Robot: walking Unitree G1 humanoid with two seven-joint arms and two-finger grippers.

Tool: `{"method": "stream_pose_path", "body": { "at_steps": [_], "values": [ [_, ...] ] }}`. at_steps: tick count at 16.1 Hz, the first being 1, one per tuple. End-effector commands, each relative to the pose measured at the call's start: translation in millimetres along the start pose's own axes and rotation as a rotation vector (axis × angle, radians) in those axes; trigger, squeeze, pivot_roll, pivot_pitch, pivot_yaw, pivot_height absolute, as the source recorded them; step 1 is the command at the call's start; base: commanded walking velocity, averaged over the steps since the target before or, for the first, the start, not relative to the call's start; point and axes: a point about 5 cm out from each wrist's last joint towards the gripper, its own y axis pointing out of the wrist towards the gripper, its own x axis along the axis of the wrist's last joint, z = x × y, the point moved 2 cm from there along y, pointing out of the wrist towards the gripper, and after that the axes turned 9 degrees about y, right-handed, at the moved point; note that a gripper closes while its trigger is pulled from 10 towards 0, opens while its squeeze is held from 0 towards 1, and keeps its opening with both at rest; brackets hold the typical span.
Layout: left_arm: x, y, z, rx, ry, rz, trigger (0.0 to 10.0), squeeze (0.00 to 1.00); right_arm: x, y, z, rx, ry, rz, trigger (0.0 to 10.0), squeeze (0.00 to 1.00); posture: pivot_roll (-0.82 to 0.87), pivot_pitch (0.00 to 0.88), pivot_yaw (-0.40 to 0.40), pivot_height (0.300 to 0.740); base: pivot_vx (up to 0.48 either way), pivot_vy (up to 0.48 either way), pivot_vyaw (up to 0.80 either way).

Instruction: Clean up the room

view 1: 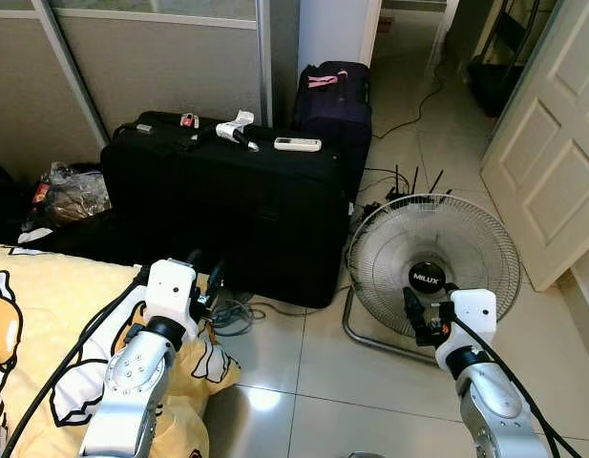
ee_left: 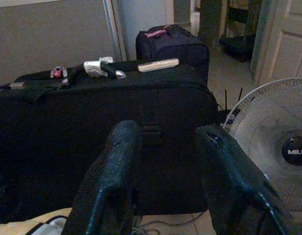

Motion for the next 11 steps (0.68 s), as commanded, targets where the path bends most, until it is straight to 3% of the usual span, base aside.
{"method": "stream_pose_path", "body": {
  "at_steps": [1, 2, 3, 5, 7, 9, 11],
  "values": [
    [-29.1, -27.2, -1.3, 0.135, -0.101, 0.207, 10.0, 0.00, -14.7, -14.9, -3.4, -0.048, -0.028, 0.069, 10.0, 0.21, 0.02, 0.000, -0.044, 0.740, 0.000, 0.000, 0.00],
    [-28.1, -23.8, -1.8, 0.113, -0.113, 0.204, 10.0, 0.50, -14.8, -10.6, -1.6, -0.042, -0.003, 0.074, 10.0, 1.00, 0.02, 0.000, -0.043, 0.740, 0.000, 0.000, 0.00],
    [-27.4, -22.9, -3.0, 0.102, -0.129, 0.204, 10.0, 1.00, -14.8, -10.0, -0.8, -0.036, 0.005, 0.075, 10.0, 1.00, 0.02, 0.000, -0.042, 0.740, 0.000, 0.000, 0.00],
    [-19.3, -22.0, -4.8, 0.089, -0.130, 0.185, 10.0, 1.00, -4.8, -8.8, 7.7, 0.022, -0.040, 0.032, 10.0, 1.00, 0.02, 0.000, -0.040, 0.740, 0.000, 0.000, 0.00],
    [-14.0, -19.3, -2.7, 0.084, -0.133, 0.183, 10.0, 1.00, 3.8, -3.9, 11.4, 0.017, -0.004, 0.004, 10.0, 1.00, 0.02, 0.000, -0.035, 0.740, 0.000, 0.000, 0.00],
    [-2.1, -9.3, 3.8, 0.117, -0.078, 0.122, 10.0, 1.00, 11.0, 0.4, 23.9, 0.085, -0.058, -0.027, 10.0, 1.00, 0.02, 0.000, -0.032, 0.740, 0.000, 0.000, 0.80],
    [14.6, -4.7, 7.2, 0.155, -0.128, 0.010, 10.0, 1.00, 17.0, 3.9, 23.4, 0.066, -0.104, -0.064, 10.0, 1.00, 0.01, 0.000, -0.010, 0.740, 0.000, 0.000, 0.80]
  ]
}}
